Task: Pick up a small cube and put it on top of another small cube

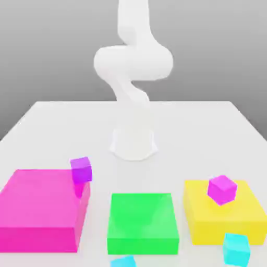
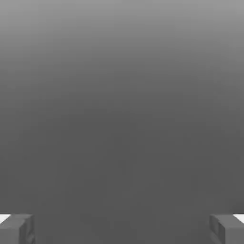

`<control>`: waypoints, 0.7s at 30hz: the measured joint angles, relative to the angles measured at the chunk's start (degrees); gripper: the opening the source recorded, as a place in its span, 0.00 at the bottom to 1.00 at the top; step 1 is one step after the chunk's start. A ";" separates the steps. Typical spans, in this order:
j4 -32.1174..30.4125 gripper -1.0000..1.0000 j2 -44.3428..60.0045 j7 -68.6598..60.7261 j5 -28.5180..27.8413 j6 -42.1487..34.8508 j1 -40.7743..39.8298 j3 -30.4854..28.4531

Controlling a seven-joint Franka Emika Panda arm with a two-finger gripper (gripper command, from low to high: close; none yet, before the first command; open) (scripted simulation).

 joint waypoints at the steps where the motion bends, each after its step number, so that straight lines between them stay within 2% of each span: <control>1: 0.02 0.50 2.26 -0.76 0.11 0.68 0.33 -0.36; 21: 0.30 0.50 43.97 -16.09 3.91 13.16 2.98 -3.99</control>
